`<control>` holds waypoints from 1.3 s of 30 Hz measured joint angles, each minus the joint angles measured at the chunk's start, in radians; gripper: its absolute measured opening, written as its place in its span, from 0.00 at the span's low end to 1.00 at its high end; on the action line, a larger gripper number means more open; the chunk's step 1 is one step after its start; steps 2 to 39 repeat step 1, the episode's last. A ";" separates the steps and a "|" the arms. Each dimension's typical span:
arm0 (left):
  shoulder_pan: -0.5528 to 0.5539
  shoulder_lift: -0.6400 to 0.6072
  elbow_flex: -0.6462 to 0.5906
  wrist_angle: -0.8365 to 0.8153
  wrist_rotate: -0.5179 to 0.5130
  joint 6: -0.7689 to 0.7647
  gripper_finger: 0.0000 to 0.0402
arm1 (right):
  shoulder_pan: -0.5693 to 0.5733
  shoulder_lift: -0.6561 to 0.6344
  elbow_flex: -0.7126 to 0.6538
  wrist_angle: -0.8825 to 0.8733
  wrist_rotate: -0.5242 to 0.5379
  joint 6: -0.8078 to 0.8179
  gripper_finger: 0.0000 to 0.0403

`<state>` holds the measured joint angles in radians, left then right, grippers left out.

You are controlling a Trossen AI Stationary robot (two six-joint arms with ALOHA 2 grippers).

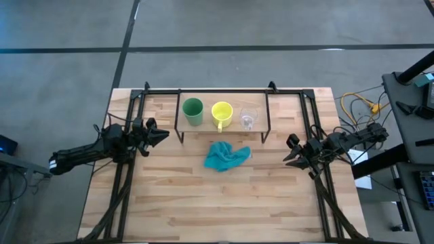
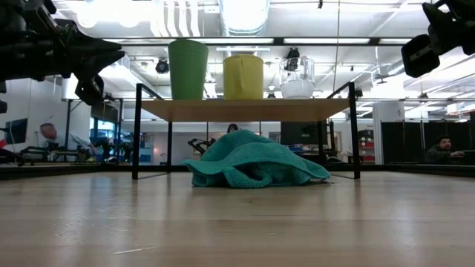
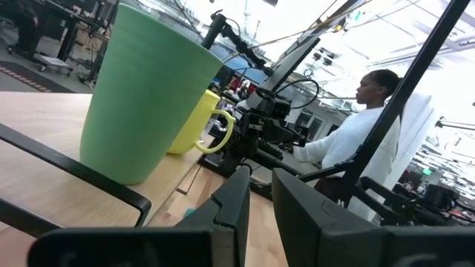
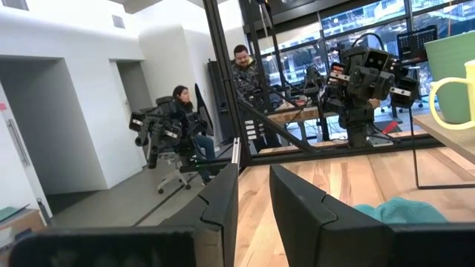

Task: Stack small to large cups/mugs on shelf
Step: Return to Home Position

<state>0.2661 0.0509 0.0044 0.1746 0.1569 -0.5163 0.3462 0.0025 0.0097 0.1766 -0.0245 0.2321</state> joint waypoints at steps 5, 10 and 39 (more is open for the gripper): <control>0.000 0.000 0.000 0.000 0.000 0.000 0.11 | 0.000 0.000 0.000 0.000 0.000 0.000 0.19; 0.000 0.000 0.000 0.000 0.000 0.000 0.11 | 0.000 0.000 0.000 0.000 0.000 0.000 0.19; 0.000 0.000 0.000 0.000 0.000 0.000 0.11 | 0.000 0.000 0.000 0.000 0.000 0.000 0.19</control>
